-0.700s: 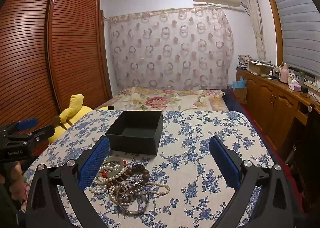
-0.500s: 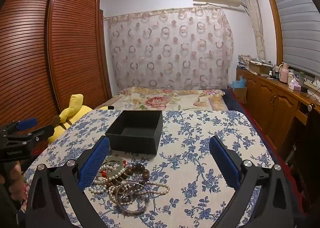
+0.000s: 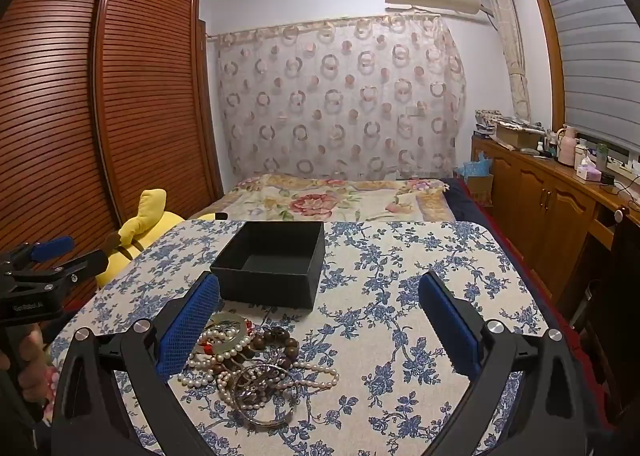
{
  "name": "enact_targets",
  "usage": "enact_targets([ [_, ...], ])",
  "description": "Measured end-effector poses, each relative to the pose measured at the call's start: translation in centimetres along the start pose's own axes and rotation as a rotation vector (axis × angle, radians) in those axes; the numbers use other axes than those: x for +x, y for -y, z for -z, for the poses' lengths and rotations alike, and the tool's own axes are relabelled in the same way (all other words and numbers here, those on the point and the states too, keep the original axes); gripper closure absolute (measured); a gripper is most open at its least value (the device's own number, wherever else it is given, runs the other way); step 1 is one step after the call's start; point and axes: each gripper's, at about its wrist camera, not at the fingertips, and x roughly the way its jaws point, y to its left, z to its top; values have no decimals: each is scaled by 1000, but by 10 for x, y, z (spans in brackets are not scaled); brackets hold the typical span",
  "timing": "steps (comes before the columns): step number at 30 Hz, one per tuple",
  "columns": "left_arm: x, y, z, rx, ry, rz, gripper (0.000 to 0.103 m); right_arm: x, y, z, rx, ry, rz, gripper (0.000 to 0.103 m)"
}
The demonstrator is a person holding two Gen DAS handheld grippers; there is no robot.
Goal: Organize jewelry
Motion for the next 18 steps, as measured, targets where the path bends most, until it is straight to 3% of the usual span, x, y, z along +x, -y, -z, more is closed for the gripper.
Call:
enact_targets([
  [18, -1, 0, -1, -3, 4, 0, 6, -1, 0, 0, 0, 2, 0, 2],
])
